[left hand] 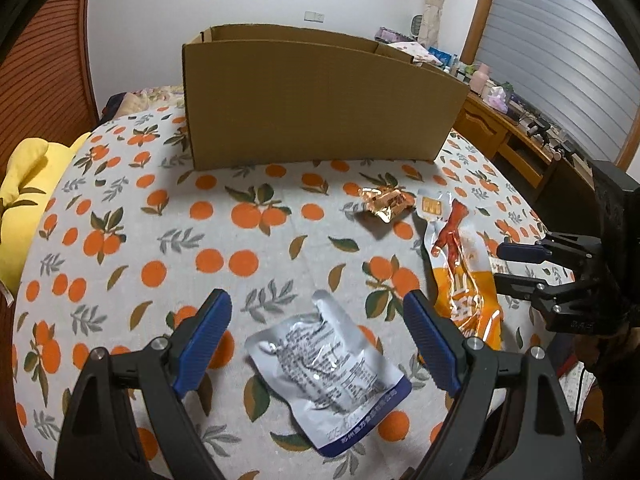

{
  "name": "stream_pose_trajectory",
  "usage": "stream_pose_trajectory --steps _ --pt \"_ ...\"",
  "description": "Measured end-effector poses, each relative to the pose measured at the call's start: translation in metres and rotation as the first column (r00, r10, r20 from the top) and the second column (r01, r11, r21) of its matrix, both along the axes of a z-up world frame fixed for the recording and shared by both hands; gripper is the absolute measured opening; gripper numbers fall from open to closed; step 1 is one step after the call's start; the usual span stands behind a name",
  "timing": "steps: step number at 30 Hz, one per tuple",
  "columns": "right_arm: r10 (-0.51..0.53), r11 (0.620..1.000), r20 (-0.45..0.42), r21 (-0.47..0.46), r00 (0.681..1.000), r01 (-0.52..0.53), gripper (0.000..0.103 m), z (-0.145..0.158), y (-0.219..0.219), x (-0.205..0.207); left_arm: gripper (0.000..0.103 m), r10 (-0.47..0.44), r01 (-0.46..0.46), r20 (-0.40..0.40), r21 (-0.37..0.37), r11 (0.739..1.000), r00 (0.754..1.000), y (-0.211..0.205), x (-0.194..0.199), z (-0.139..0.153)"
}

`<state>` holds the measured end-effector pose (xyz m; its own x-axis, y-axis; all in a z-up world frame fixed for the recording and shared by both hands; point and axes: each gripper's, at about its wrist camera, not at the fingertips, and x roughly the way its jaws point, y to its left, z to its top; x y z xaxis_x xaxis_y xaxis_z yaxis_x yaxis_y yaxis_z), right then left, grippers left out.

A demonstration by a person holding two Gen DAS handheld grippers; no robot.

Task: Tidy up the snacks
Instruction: 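Withdraw both tools from the box back to the remaining snacks, then grasp the silver printed pouch with the left tool while the right tool grasps the white bar pack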

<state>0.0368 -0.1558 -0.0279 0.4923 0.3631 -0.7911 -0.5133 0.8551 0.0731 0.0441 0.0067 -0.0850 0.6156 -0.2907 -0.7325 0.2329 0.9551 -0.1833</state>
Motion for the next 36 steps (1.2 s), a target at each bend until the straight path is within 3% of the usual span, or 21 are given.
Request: stream_pose_trajectory --steps 7,8,19,21,24,36 --pt "0.011 1.000 0.004 -0.020 1.000 -0.011 0.032 -0.007 0.006 0.003 0.088 0.015 -0.014 -0.031 0.012 1.000 0.999 0.003 -0.001 -0.010" --pt "0.013 1.000 0.007 -0.022 1.000 -0.013 0.020 -0.007 0.007 0.002 0.088 0.015 -0.014 -0.034 0.011 1.000 0.999 0.002 -0.001 -0.010" --pt "-0.033 0.999 0.024 -0.037 0.999 0.034 0.021 -0.003 -0.009 -0.001 0.088 0.014 -0.012 -0.047 0.054 0.998 0.999 -0.012 0.000 -0.022" --pt "-0.036 0.999 0.022 -0.034 0.999 0.037 0.021 -0.003 -0.011 -0.002 0.086 0.015 -0.012 -0.039 0.070 0.997 0.999 -0.015 -0.001 -0.023" --pt "-0.038 0.999 0.019 -0.036 0.999 0.039 0.021 -0.005 -0.011 -0.002 0.068 0.005 -0.003 -0.015 0.142 0.990 1.000 -0.022 -0.001 -0.024" --pt "-0.038 0.999 0.020 -0.033 0.999 0.038 0.021 -0.006 -0.009 -0.003 0.059 -0.042 0.041 0.003 0.110 0.993 0.999 -0.019 0.008 -0.019"
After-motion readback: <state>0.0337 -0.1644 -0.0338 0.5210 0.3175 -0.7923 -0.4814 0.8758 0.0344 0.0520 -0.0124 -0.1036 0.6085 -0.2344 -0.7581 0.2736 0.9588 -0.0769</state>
